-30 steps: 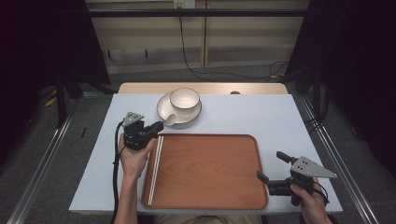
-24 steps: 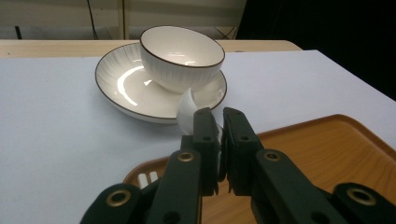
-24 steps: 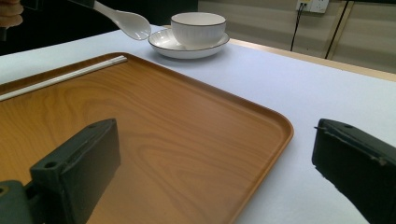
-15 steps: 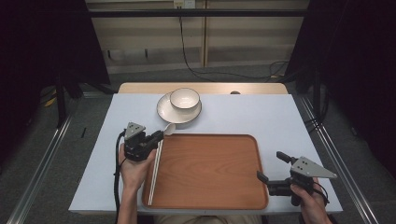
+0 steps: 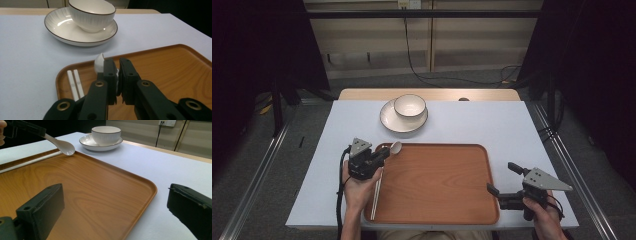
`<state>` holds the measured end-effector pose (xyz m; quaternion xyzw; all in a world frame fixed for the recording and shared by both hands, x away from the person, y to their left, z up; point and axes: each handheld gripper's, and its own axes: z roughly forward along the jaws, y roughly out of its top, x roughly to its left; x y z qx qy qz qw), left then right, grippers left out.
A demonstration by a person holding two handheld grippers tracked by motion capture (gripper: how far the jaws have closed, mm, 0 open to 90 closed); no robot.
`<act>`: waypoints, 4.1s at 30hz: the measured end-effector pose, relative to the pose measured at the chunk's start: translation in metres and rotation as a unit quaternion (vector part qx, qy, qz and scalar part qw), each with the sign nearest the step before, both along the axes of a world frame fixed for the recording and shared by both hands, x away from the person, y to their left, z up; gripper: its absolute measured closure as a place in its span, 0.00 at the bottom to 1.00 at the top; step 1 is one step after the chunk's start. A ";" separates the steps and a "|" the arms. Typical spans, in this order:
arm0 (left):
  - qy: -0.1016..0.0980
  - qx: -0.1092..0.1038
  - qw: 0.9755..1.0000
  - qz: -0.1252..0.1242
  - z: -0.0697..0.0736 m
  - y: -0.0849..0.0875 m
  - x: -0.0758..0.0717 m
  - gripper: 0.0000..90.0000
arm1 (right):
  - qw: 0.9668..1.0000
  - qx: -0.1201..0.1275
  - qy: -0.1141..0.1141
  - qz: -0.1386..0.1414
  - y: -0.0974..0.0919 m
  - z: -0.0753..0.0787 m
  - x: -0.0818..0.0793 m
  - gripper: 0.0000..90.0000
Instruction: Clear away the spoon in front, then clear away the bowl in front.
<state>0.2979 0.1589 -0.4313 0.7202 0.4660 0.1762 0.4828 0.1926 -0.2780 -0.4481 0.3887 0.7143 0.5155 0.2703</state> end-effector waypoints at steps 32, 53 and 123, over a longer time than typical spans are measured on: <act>0.063 0.034 0.997 -0.011 -0.035 -0.008 -0.009 0.93 | 1.000 -0.006 -0.001 0.003 0.002 0.000 0.000 0.01; 0.079 0.054 0.995 -0.018 -0.039 -0.011 -0.008 0.80 | 1.000 -0.004 -0.001 0.003 0.002 0.000 0.000 0.01; -0.071 0.025 0.997 0.018 0.010 -0.001 0.101 0.02 | 1.000 0.002 0.002 0.000 0.002 0.000 0.004 0.01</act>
